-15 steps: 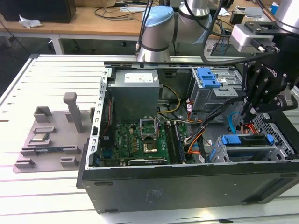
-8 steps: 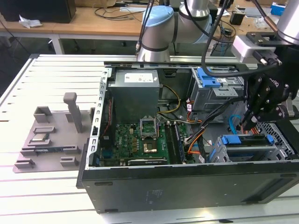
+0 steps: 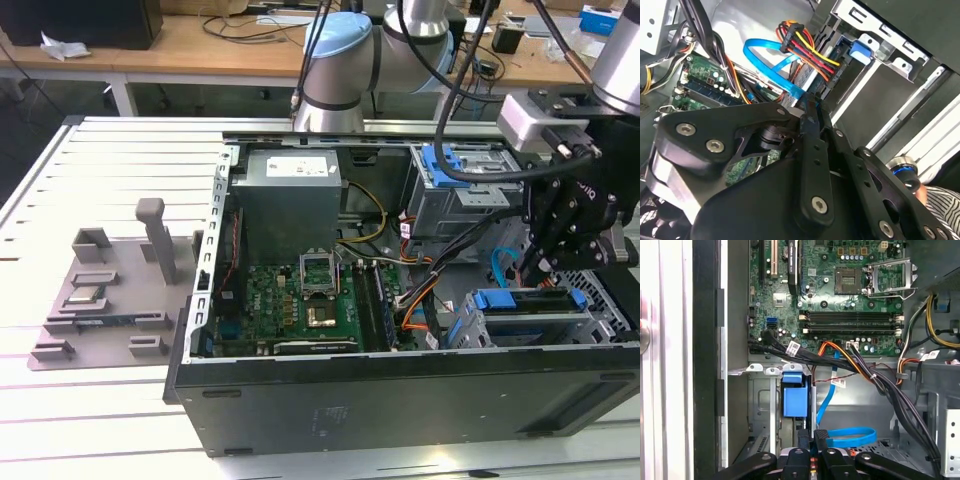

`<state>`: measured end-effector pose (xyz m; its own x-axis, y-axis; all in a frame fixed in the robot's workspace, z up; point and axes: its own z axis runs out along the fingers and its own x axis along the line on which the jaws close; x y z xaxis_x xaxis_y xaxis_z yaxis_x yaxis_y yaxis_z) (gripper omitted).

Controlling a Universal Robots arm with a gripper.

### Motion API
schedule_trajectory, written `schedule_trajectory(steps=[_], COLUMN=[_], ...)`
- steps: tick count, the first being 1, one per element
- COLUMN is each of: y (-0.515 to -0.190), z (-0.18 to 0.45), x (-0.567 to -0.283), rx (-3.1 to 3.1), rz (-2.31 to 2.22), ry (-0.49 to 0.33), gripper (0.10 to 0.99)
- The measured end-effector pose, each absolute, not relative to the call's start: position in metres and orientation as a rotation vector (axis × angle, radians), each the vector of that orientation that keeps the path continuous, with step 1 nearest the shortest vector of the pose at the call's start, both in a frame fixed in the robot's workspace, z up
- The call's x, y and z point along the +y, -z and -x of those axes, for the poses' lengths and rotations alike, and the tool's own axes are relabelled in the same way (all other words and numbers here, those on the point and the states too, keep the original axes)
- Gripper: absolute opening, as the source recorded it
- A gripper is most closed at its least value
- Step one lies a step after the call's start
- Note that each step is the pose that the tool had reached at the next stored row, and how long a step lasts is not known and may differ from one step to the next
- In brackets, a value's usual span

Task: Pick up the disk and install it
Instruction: 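Insert the second disk wire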

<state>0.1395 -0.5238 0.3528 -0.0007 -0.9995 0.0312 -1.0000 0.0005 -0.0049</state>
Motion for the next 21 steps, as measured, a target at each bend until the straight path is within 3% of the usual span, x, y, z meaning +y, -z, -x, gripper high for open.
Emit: schedule_trajectory(steps=[21], y=[-0.350], z=[-0.146], x=[-0.540], rx=[-2.208], rz=[-2.208], ry=[-0.034], gripper=[0.157])
